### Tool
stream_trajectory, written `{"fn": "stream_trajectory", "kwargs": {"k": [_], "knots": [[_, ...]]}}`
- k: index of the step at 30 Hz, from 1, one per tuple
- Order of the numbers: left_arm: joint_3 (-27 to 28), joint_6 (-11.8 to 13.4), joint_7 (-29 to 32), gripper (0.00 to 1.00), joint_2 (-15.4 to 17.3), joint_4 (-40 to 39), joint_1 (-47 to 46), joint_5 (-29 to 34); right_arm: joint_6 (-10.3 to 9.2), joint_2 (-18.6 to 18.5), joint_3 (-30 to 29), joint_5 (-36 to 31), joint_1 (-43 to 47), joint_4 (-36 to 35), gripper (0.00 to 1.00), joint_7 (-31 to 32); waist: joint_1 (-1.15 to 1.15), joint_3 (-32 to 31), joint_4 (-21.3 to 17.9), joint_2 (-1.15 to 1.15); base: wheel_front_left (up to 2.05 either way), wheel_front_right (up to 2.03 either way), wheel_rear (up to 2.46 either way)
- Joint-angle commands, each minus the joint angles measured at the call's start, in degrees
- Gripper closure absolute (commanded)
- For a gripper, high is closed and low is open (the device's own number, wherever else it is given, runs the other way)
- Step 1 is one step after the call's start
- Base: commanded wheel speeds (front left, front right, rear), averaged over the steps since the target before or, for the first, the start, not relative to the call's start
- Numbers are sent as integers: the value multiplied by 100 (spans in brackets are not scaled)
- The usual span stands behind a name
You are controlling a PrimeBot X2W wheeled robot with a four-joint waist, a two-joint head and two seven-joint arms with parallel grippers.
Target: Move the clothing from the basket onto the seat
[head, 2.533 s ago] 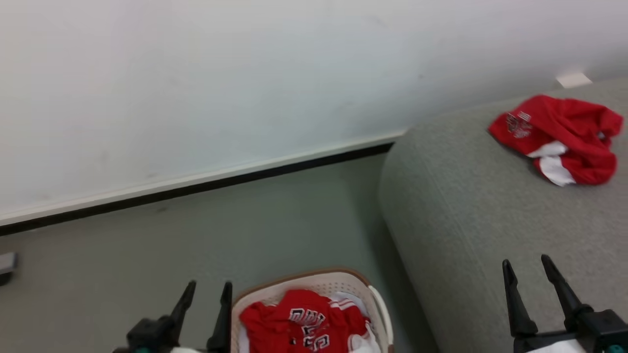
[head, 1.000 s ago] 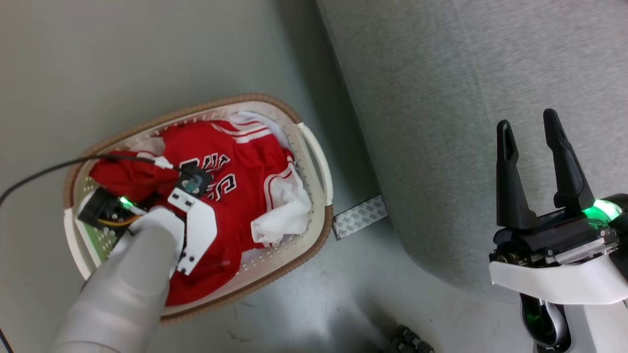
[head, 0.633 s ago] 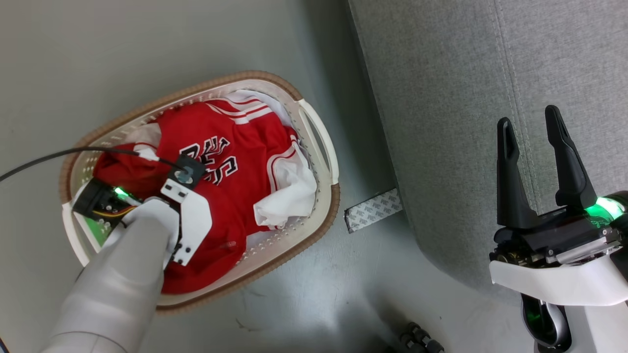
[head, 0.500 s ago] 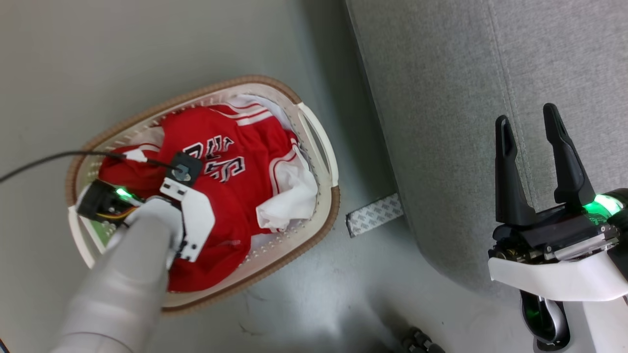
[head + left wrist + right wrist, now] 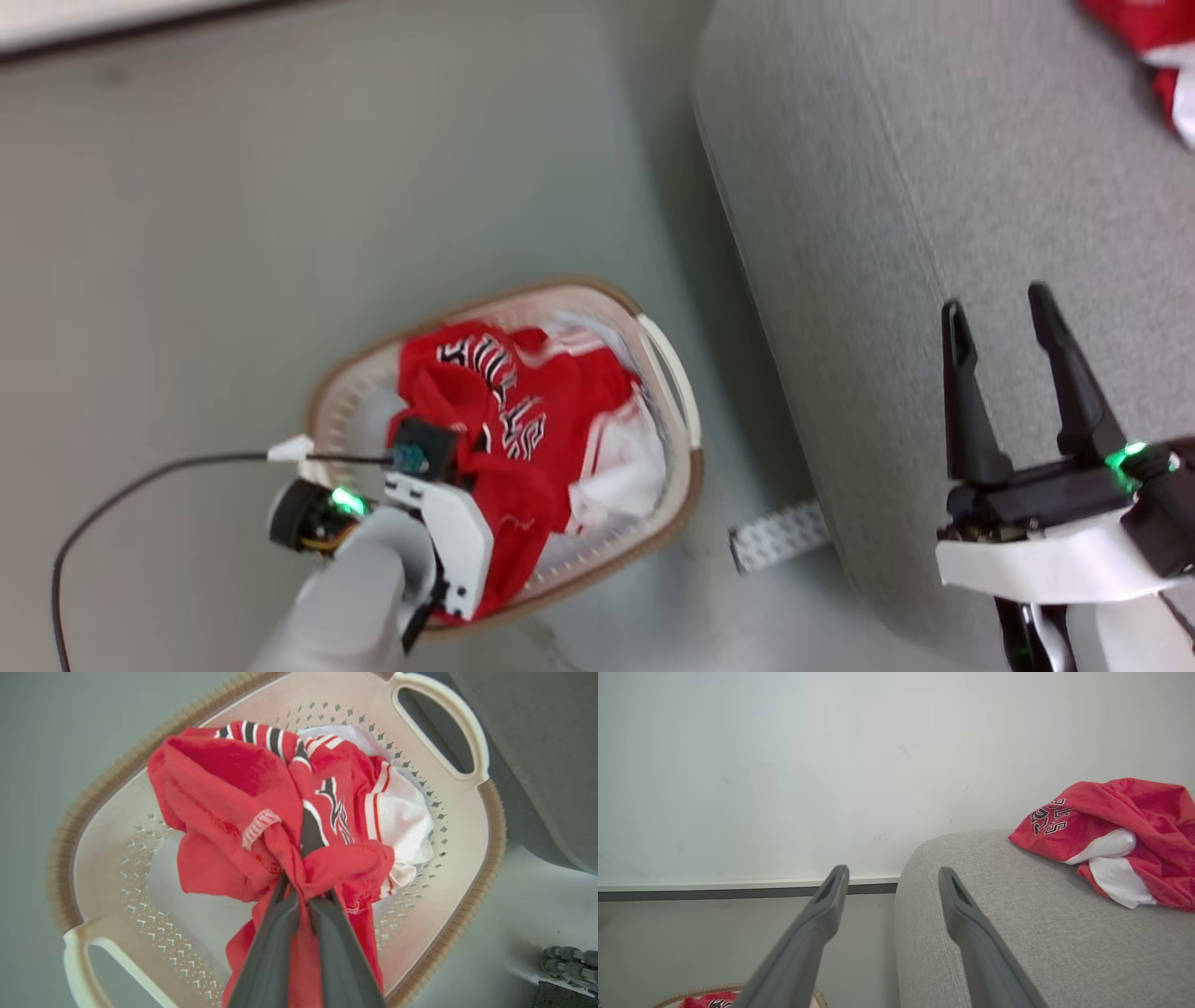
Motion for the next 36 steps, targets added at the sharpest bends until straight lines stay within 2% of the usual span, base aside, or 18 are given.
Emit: {"fn": "stream_trajectory", "kwargs": {"k": [1,8,14,24,31,36], "knots": [[-123,-65,-76,100,3,-186,274,-283,-13,-9,-45,-77,179,95,0,3,0,-866,504,0,0,0,0],[-658,-117,37,100,3,-1140,918,-1240,-13,-101,-75,-143,543,332,0,3,0,-1706,809,0,0,0,0],[-778,-80,151,100,5,-1948,1292,-1580,-13,-225,-67,-116,873,526,0,3,0,-2354,1077,0,0,0,0],[-741,202,629,100,148,-3837,1830,-1781,-13,-387,12,-76,1360,820,0,3,0,-3233,1410,0,0,0,0],[-599,503,1084,100,398,-5342,2032,-1846,-13,-388,150,-15,1507,916,0,3,0,-3511,1520,0,0,0,0],[-436,666,1241,100,536,-5880,2044,-1906,-13,-362,276,-10,1535,983,0,3,0,-3657,1507,0,0,0,0]]}}
